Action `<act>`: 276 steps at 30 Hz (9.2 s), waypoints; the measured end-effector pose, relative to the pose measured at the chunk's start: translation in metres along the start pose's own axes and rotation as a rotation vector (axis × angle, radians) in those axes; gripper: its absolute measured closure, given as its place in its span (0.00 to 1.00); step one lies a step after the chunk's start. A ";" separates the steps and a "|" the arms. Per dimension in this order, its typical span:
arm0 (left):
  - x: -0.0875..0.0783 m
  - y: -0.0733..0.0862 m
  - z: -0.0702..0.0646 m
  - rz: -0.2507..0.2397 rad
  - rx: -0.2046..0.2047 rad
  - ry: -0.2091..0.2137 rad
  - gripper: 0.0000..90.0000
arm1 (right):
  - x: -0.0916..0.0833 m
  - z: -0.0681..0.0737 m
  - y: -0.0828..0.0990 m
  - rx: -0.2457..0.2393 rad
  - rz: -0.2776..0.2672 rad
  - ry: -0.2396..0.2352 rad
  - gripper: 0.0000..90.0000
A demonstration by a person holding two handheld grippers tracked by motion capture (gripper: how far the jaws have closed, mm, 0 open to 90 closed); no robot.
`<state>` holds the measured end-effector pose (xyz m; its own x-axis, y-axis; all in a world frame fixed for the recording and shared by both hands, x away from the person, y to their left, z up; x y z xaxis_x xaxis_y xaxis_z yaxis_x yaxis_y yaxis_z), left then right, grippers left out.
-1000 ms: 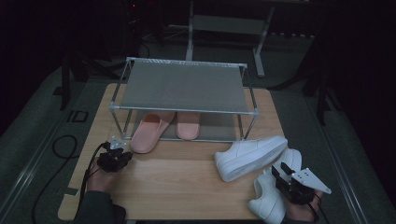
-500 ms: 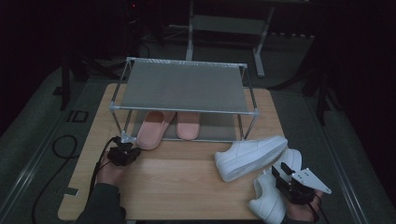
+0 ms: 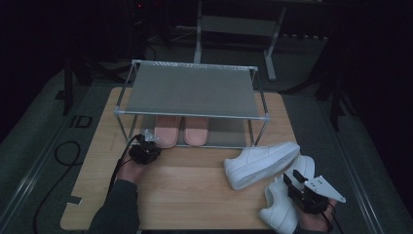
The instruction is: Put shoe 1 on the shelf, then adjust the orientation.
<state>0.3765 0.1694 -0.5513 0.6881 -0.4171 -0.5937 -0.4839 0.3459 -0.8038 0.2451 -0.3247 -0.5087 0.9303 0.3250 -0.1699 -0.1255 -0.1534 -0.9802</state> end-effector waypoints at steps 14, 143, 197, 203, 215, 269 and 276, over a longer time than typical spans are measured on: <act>-0.006 -0.005 0.021 -0.045 -0.046 -0.065 0.94 | 0.000 0.000 0.000 0.000 0.001 0.002 0.65; 0.071 -0.129 -0.171 -0.096 0.188 0.489 1.00 | -0.011 -0.011 -0.002 0.021 -0.020 0.035 0.65; 0.068 -0.124 -0.197 -0.035 0.206 0.633 0.99 | -0.013 -0.008 0.000 -0.008 -0.026 0.046 0.65; 0.062 -0.117 -0.200 -0.016 0.219 0.661 0.99 | -0.013 -0.009 0.000 -0.007 -0.026 0.045 0.65; 0.072 -0.102 -0.197 0.031 0.203 0.660 0.98 | -0.013 -0.008 0.000 -0.009 -0.027 0.045 0.65; 0.055 -0.133 -0.228 -0.092 0.215 0.721 0.98 | -0.012 -0.007 0.001 -0.007 -0.020 0.031 0.66; 0.058 -0.146 -0.220 -0.115 0.182 0.697 0.99 | -0.012 -0.007 0.001 -0.007 -0.022 0.030 0.66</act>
<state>0.3677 -0.0905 -0.4764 0.1958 -0.8765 -0.4398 -0.2896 0.3768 -0.8799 0.2366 -0.3349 -0.5067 0.9426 0.3005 -0.1455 -0.1029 -0.1531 -0.9828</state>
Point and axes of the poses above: each handheld gripper's, and its own axes: x roughly forward along the jaws, y roughly out of its underside, z roughly to its left, the point moved 2 cm from there along x, roughly forward along the jaws, and after that the axes turned 15 degrees about -z, right-handed, at the moved point
